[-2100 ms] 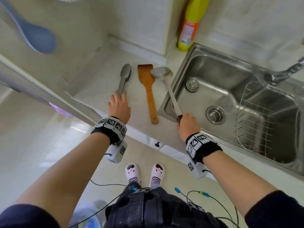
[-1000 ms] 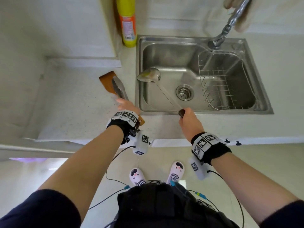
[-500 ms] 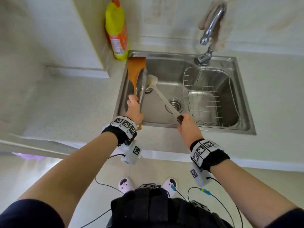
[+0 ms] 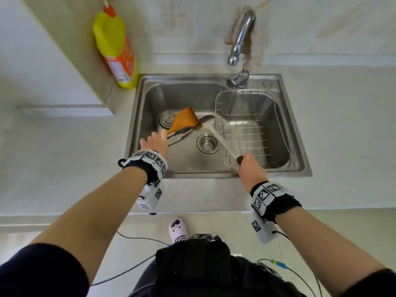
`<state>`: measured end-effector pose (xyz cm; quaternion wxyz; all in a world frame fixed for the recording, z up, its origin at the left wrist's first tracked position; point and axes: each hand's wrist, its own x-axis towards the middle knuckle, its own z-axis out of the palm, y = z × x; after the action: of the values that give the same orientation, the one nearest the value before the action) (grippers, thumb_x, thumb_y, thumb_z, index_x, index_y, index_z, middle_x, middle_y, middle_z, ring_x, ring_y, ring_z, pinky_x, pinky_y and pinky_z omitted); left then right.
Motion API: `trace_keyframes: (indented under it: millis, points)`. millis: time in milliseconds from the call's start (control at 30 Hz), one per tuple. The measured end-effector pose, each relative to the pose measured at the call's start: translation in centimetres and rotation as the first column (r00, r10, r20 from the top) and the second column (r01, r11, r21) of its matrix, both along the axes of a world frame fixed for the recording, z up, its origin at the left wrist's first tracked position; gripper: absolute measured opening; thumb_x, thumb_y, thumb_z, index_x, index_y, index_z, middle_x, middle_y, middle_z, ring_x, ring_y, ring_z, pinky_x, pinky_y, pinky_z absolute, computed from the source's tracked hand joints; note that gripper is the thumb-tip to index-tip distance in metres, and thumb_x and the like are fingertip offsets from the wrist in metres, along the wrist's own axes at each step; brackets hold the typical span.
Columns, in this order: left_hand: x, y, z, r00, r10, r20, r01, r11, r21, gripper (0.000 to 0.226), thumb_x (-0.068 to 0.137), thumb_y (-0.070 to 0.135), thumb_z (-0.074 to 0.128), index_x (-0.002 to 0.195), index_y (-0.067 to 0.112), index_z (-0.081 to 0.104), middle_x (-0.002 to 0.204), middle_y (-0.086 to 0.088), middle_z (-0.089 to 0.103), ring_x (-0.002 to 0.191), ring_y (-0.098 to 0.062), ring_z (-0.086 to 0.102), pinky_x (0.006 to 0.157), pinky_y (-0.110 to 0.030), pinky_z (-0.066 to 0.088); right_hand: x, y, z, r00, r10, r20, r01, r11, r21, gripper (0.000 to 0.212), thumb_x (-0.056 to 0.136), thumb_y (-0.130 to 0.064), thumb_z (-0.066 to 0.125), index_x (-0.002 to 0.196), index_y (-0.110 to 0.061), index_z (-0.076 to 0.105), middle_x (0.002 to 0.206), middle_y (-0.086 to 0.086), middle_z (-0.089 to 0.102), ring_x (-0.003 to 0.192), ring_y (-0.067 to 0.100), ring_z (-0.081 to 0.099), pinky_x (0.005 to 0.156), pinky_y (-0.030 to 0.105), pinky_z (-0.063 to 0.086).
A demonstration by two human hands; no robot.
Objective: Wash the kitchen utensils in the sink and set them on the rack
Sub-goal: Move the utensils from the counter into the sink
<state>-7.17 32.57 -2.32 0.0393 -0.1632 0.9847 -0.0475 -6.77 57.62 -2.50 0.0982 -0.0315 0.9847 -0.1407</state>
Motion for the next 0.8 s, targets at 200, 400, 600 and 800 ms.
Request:
trace_keyframes:
  millis: [200,400,600,800]
  points:
    - [-0.9,-1.1,2.1,0.991,-0.016,0.136,0.032,0.992,-0.119,0.064,0.082,0.012,0.059,0.136,0.016,0.024,0.120,-0.012,0.050,0.109,-0.027,0.054,0.093,-0.038,0.036,-2.3,-0.7,2.2,0.991,0.127,-0.047,-0.118,0.980,0.157,0.026,0.094,-0.004,0.043,0.120,-0.003,0.041,0.116,0.012,0.050,0.098,0.022,0.056,0.080,0.030,0.048]
    - [-0.8,-1.3,1.0,0.970,-0.059,0.237,0.100,0.981,-0.164,0.066,0.084,0.013,0.057,0.139,0.015,0.021,0.123,-0.013,0.049,0.111,-0.028,0.053,0.094,-0.037,0.036,-2.4,-1.3,1.3,0.981,0.190,-0.023,-0.182,0.962,0.204,0.028,0.094,-0.008,0.047,0.121,-0.004,0.041,0.115,0.011,0.050,0.097,0.020,0.058,0.082,0.030,0.052]
    - [-0.9,-0.6,-1.6,0.938,-0.151,0.311,0.185,0.980,-0.081,0.033,0.091,0.009,0.044,0.124,0.012,0.039,0.124,-0.014,0.049,0.115,-0.030,0.049,0.096,-0.038,0.034,-2.9,-0.5,-0.6,0.975,0.220,-0.020,-0.205,0.935,0.290,0.021,0.099,-0.014,0.037,0.116,-0.004,0.044,0.111,0.009,0.055,0.097,0.020,0.058,0.077,0.029,0.049]
    - [-2.2,1.1,-2.7,0.941,-0.290,0.176,0.293,0.956,0.007,0.034,0.086,0.005,0.051,0.120,0.010,0.049,0.129,-0.013,0.045,0.123,-0.030,0.040,0.100,-0.038,0.031,-4.0,0.4,-1.7,0.980,0.171,0.102,-0.187,0.967,0.173,0.023,0.097,-0.009,0.040,0.118,-0.002,0.043,0.112,0.012,0.057,0.099,0.025,0.058,0.080,0.031,0.047]
